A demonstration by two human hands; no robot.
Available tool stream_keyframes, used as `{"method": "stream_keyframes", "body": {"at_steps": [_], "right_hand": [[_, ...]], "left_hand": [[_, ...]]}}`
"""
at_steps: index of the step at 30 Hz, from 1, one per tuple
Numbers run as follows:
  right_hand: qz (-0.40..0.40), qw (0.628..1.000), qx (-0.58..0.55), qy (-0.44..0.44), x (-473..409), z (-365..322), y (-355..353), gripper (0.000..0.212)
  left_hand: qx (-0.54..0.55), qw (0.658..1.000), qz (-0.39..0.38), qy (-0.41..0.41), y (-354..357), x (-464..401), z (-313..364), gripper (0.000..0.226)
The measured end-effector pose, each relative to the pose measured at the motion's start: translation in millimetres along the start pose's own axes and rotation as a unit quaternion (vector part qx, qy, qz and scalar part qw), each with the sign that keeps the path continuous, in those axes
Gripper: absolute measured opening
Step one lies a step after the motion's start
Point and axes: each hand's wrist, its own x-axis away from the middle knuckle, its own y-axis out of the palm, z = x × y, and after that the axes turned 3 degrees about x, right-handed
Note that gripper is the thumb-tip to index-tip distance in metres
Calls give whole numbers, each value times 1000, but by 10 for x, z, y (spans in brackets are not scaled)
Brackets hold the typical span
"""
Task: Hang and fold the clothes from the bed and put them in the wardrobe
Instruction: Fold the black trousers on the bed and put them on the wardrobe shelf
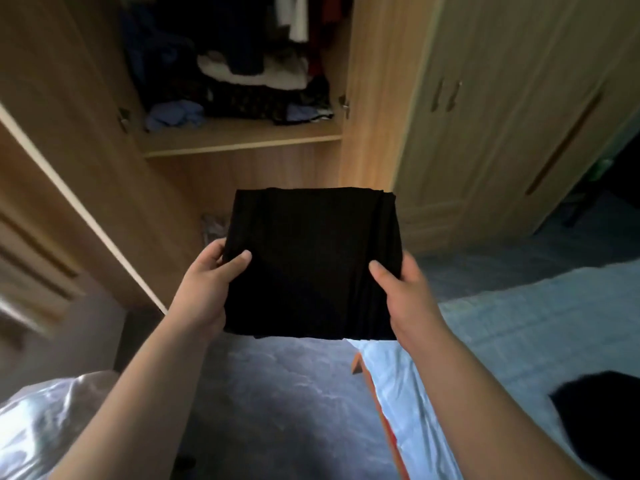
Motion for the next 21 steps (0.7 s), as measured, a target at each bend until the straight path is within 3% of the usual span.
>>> {"method": "stream_keyframes", "body": {"at_steps": [9, 21], "right_hand": [[-67, 998, -11, 2, -992, 28, 657, 32], [-170, 985, -20, 4, -3068, -123, 1130, 33]], "left_hand": [[19, 998, 48, 36, -292, -770, 144, 14], [30, 992, 111, 46, -17, -2450, 578, 21]]}}
